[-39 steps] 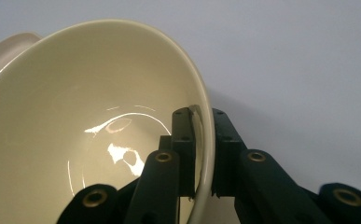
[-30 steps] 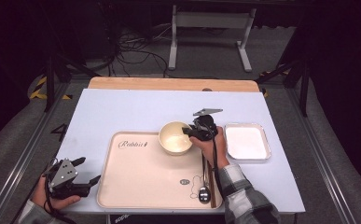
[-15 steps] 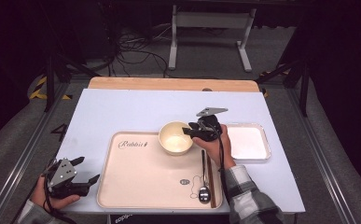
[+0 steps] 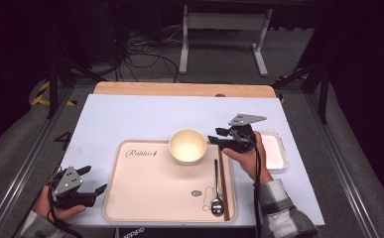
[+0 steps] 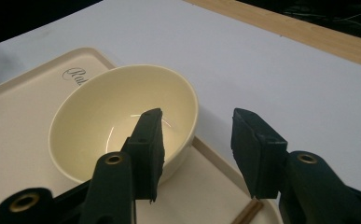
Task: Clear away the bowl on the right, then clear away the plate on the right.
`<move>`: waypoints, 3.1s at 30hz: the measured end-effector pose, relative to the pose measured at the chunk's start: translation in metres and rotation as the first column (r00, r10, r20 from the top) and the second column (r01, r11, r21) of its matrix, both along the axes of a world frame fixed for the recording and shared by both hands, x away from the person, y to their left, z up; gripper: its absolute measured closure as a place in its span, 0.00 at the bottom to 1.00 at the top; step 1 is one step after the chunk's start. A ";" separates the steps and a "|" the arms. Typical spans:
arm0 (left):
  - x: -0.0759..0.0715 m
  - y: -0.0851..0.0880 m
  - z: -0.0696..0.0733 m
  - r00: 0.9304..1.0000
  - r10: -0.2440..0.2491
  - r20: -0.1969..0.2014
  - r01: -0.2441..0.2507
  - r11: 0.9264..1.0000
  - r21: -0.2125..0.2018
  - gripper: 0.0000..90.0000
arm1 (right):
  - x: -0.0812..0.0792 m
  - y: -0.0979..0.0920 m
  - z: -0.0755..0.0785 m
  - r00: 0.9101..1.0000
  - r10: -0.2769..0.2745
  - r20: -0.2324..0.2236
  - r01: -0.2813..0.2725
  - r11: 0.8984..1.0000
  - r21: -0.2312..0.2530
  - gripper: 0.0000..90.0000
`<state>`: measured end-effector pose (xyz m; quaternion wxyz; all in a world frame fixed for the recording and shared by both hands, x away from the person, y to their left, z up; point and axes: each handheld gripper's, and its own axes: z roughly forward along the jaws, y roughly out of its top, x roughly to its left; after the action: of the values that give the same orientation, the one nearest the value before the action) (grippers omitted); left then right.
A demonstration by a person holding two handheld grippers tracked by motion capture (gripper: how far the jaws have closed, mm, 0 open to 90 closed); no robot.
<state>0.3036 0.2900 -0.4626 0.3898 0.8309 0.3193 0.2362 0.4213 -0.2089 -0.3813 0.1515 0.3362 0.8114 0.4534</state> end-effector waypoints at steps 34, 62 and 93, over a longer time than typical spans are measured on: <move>-0.001 0.001 -0.002 1.000 -0.007 -0.012 0.007 1.000 -0.001 0.20 | -0.028 -0.101 -0.001 0.985 -0.167 0.032 0.170 0.976 -0.134 0.49; -0.001 0.001 -0.003 1.000 -0.013 -0.015 0.013 1.000 0.011 0.20 | -0.022 -0.202 -0.040 0.882 -0.445 -0.153 0.424 0.893 -0.152 0.69; -0.003 -0.003 -0.002 1.000 -0.026 -0.015 0.026 0.999 0.020 0.20 | -0.017 -0.213 -0.064 0.813 -0.492 -0.310 0.508 0.861 -0.035 0.92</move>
<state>0.3005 0.2873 -0.4649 0.3820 0.8405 0.3088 0.2284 0.4046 -0.4221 -0.4453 0.1284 0.6076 0.6966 0.3593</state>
